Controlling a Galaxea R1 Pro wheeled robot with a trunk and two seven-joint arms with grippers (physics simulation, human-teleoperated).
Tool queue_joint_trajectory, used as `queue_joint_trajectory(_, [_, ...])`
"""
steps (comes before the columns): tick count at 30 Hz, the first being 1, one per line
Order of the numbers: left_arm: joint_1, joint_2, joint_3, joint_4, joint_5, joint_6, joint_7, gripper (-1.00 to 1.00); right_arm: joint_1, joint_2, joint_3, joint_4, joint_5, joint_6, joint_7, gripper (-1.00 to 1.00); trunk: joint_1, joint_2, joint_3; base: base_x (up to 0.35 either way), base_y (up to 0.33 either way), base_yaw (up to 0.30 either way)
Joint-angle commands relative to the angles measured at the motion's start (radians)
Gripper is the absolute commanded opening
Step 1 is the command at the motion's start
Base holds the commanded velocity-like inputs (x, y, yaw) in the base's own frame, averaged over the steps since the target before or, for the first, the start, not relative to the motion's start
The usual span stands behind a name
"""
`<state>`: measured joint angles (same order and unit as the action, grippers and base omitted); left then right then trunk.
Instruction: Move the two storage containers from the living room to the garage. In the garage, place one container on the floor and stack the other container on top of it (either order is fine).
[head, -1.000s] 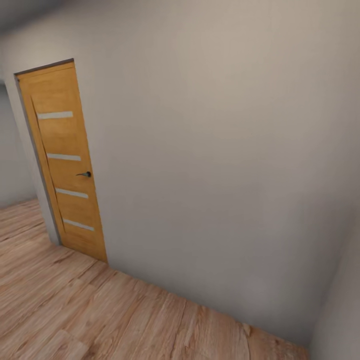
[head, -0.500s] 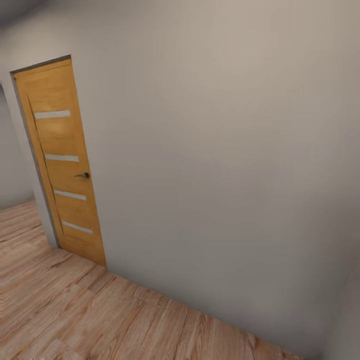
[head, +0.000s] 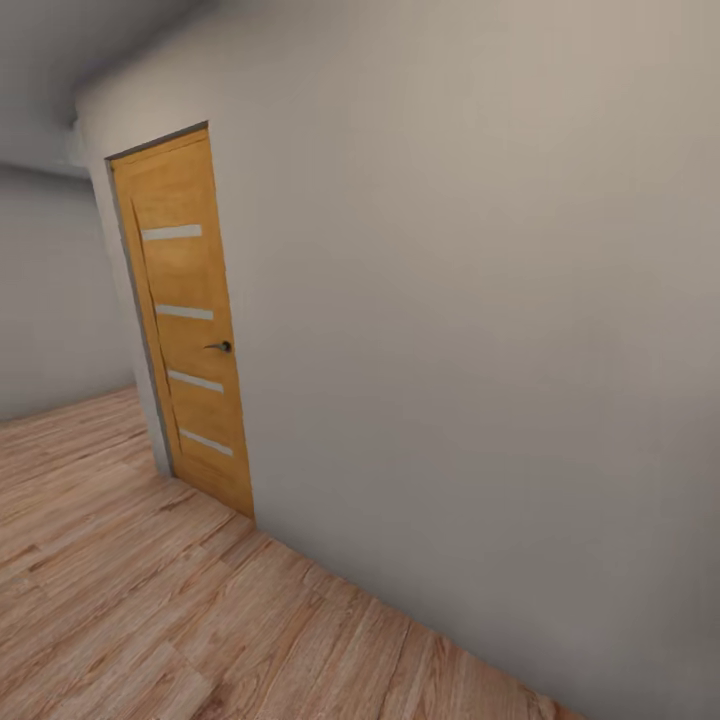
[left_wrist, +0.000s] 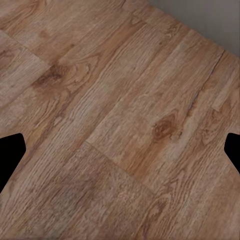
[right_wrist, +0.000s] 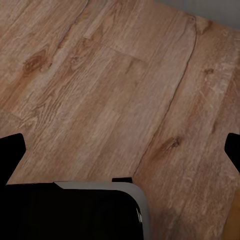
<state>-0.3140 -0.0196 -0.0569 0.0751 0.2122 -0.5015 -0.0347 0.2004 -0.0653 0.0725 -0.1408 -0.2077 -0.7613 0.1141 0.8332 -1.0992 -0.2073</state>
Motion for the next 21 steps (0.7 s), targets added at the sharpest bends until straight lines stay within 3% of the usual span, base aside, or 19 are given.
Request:
queue_joint_trajectory(1, [-0.002, 0.000, -0.006, 0.004, 0.010, -0.006, -0.004, 1.00, 0.001, -0.001, 0.007, -0.002, -0.010, -0.001, 0.004, 1.00, 0.000, -0.001, -0.001, 0.000, 0.000, 0.164])
queue_joint_trajectory(13, [-0.002, -0.002, -0.006, 0.004, 0.010, -0.008, -0.004, 1.00, 0.001, -0.001, 0.007, -0.002, -0.011, -0.001, 0.004, 1.00, 0.000, -0.001, -0.001, 0.000, 0.000, 0.024])
queue_joint_trajectory(21, [-0.002, -0.002, -0.006, 0.005, 0.010, -0.008, -0.004, 1.00, 0.001, -0.001, 0.007, -0.002, -0.012, -0.001, 0.004, 1.00, 0.000, -0.001, -0.001, 0.000, 0.000, 0.213])
